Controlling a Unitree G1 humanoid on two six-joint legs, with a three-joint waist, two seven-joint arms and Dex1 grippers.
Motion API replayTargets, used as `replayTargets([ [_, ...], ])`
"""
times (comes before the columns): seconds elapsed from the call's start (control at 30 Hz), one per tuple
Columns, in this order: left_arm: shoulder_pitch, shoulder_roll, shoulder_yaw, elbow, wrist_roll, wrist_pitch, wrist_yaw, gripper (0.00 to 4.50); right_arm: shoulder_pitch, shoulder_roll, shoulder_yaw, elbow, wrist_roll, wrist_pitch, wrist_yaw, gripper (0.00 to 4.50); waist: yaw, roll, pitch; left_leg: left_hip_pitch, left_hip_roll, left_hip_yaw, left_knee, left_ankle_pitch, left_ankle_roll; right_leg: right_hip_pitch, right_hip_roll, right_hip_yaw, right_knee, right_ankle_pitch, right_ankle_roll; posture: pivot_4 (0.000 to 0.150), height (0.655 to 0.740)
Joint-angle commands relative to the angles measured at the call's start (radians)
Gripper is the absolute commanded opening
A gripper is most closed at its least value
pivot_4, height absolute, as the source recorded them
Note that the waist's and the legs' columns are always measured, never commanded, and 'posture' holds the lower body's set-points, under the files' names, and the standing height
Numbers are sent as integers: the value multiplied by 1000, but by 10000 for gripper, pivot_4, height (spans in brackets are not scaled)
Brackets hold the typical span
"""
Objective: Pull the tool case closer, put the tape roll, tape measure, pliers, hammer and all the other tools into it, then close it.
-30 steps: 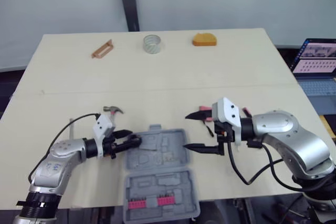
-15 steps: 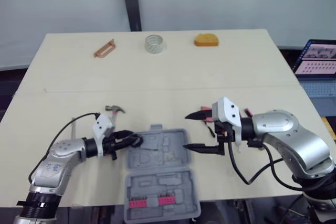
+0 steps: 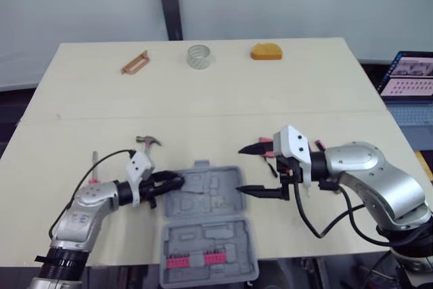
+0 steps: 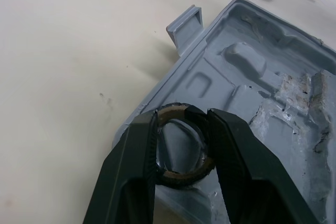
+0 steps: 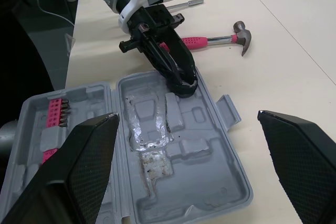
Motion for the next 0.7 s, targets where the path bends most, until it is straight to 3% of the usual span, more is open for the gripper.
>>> replayTargets([
  [0.03,-18,-9,-1,6,7,-17,4,16487,-10,-6,-17,-26,9,-9,3,45000,0,0,0,0,0,0,0,0,0,0,0,0,0,0,0,1500,7400],
  [0.7,-16,14,-59,60,139,-132,10,16487,-11,-11,-19,-20,6,-12,7,45000,0,0,0,0,0,0,0,0,0,0,0,0,0,0,0,1500,7400],
])
